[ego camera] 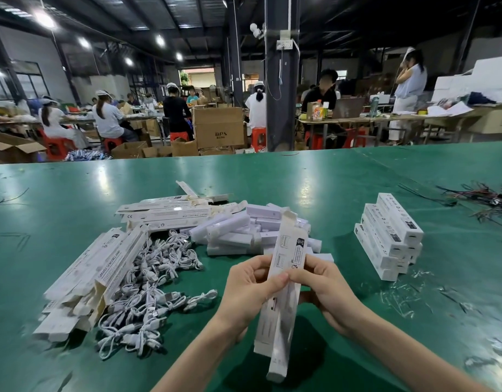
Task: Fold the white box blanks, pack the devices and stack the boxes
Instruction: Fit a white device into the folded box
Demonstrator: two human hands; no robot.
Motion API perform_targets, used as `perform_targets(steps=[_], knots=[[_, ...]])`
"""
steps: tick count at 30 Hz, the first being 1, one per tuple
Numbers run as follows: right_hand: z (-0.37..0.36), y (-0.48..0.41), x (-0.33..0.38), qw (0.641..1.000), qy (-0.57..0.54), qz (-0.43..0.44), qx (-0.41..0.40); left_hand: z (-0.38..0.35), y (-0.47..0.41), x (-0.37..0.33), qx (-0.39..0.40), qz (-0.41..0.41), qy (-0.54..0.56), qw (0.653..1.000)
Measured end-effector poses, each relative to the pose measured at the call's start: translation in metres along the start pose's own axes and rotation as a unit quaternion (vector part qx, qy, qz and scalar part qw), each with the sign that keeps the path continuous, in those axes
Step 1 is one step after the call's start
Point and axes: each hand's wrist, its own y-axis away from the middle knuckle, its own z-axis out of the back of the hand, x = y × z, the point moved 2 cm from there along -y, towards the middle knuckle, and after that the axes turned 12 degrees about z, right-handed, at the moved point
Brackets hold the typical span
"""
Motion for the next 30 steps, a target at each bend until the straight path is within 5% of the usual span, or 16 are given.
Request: perform_targets(steps=[8,14,24,26,29,30], knots=[[0.005,-0.003,0.015,0.999,-0.017,0.025,-0.038,-0.001,-0.001,-0.004,0.063,0.013,-0.001,0.998],[0.013,-0.006,0.032,0.991,-0.013,0.118,-0.063,-0.003,-0.002,0.002,0.024,-0.018,-0.145,0.989],[0.005,0.003,0.047,0.957,0.094,0.266,-0.060,-0.007,-0.001,0.005,-0.036,-0.142,-0.168,0.975],[0.008,0.004,0.052,0.913,0.190,0.355,-0.074,-0.006,-0.001,0.005,-0.077,-0.180,-0.248,0.949],[0.014,0.003,0.053,0.774,0.408,0.482,-0.046,-0.003,0.003,0.000,-0.146,-0.273,-0.305,0.901],[0.015,0.002,0.051,0.764,0.430,0.480,-0.028,-0.004,0.005,-0.003,-0.153,-0.309,-0.307,0.887]])
